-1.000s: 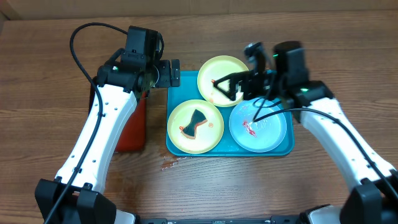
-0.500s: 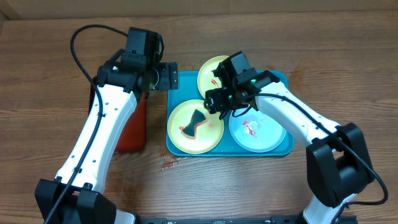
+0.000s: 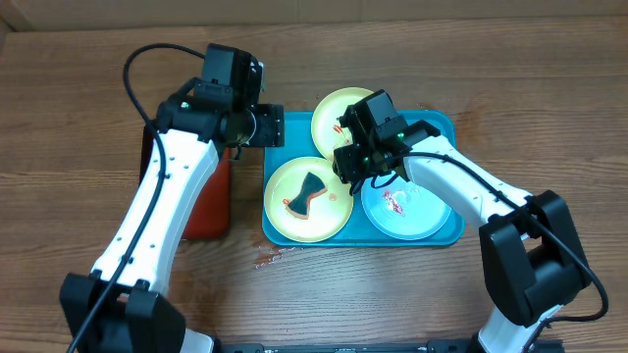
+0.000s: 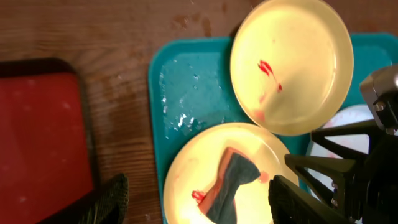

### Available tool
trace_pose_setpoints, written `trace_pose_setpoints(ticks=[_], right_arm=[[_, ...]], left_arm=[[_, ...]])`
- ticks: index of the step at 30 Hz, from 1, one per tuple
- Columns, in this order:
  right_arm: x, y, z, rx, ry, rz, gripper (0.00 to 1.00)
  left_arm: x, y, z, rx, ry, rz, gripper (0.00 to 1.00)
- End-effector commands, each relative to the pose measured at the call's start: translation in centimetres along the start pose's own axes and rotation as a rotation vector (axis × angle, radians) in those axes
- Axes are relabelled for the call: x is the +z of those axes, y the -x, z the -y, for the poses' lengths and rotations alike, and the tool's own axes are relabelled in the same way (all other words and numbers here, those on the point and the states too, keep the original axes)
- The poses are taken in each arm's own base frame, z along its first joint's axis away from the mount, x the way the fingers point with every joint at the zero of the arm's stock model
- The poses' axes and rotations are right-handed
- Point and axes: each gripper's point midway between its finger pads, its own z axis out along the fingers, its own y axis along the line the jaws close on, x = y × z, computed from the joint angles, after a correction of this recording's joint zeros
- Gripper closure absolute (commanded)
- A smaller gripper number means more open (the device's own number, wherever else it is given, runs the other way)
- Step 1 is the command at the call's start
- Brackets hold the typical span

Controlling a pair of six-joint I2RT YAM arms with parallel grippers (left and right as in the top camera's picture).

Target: Clean dirty plates on tray and stack at the side

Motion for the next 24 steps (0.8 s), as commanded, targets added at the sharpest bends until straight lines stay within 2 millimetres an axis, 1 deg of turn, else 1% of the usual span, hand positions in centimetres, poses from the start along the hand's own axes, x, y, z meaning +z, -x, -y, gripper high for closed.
trace_pose_setpoints(ticks=[1, 4, 5, 12, 15, 19, 22, 24], right_arm=[[0.3, -0.8, -0.1, 0.008, 0.016, -0.015, 0.44], [0.4, -1.0, 0.0, 0.015, 0.015, -0.018, 0.50], [0.5, -1.0, 0.1, 0.015, 0.014, -0.018, 0.51], [0.9, -1.2, 0.2, 0.021, 0.014, -0.008, 0.51], [0.9, -1.3, 0.3, 0.021, 0.013, -0.009, 0.53], [0.9, -1.5, 0.3, 0.023, 0.012, -0.018, 0.54], [0.9, -1.8, 0.3, 0.025, 0.012, -0.033, 0.54], [0.9, -2.4, 0.4, 0.009, 0.008, -0.056, 0.53]], left_arm=[[2.1, -1.2, 0.9, 0.031, -0.065, -0.083, 0.26], [3.1, -1.6, 0.8, 0.039, -0.063, -0.110, 0.26], [3.3, -1.7, 0.8, 0.044, -0.064, -0.115, 0.27], [3.4, -1.8, 0.8, 0.087, -0.068, -0.119, 0.26], [3.4, -1.8, 0.8, 0.087, -0.068, -0.119, 0.26], [3.4, -1.7, 0.8, 0.088, -0.068, -0.117, 0.25], [3.4, -1.7, 0.8, 0.098, -0.069, -0.118, 0.25], [3.4, -1.7, 0.8, 0.114, -0.069, -0.117, 0.26]])
